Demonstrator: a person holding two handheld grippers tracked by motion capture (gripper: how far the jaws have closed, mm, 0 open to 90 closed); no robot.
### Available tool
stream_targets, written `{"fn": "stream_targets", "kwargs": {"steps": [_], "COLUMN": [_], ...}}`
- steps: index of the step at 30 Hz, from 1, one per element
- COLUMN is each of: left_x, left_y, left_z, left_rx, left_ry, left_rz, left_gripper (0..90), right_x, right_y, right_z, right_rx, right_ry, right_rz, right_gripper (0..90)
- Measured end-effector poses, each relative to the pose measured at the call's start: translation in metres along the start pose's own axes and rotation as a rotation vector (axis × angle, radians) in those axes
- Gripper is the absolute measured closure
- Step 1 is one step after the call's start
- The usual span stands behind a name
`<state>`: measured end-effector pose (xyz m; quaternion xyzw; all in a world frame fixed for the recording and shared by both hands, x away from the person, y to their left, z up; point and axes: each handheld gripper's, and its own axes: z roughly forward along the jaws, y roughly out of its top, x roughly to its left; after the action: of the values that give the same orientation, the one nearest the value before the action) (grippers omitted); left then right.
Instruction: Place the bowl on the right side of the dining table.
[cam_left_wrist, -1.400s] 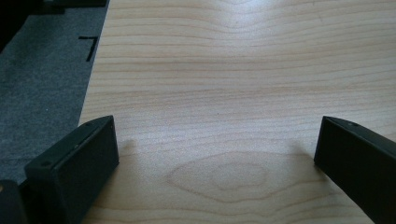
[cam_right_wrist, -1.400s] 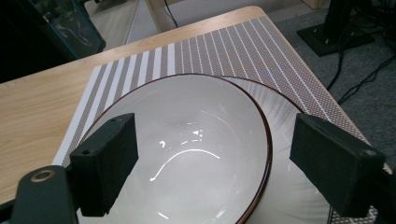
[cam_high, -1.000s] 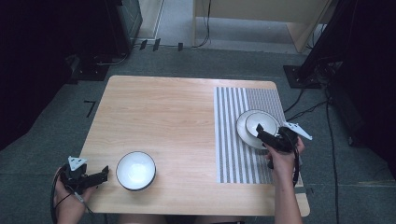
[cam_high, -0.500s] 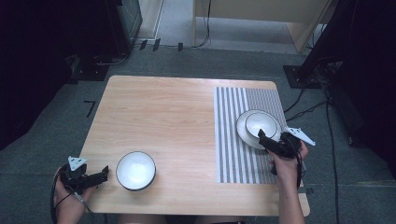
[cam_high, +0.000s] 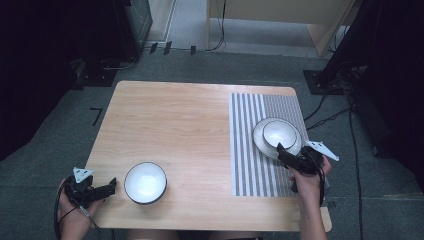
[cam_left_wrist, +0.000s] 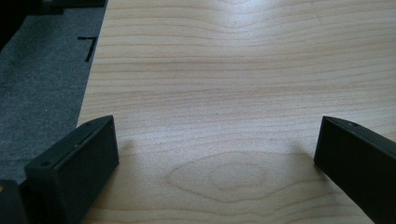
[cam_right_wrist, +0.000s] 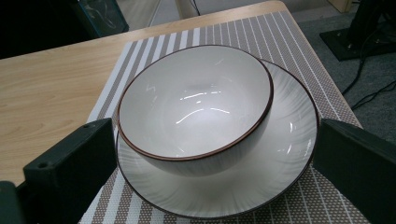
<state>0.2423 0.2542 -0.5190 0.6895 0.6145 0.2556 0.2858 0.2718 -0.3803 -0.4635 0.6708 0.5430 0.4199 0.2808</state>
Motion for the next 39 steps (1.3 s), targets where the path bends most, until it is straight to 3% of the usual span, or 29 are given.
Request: {"fn": "stream_targets", "kwargs": {"steps": [22, 39], "left_x": [0.000, 0.000], "left_y": [0.000, 0.000], "left_z": [0.000, 0.000], "left_rx": [0.000, 0.000], "left_ry": [-0.004, -0.004], "left_rz": [0.003, 0.003], "left_gripper": [0.0, 0.0], "right_x": [0.003, -0.010], "right_y": [-0.013, -0.027], "right_z": [-0.014, -0.029], "right_rx": [0.032, 0.052], "right_ry": [-0.012, -0.032], "right_rz": [-0.015, -0.035], "right_gripper": [0.0, 0.0]}}
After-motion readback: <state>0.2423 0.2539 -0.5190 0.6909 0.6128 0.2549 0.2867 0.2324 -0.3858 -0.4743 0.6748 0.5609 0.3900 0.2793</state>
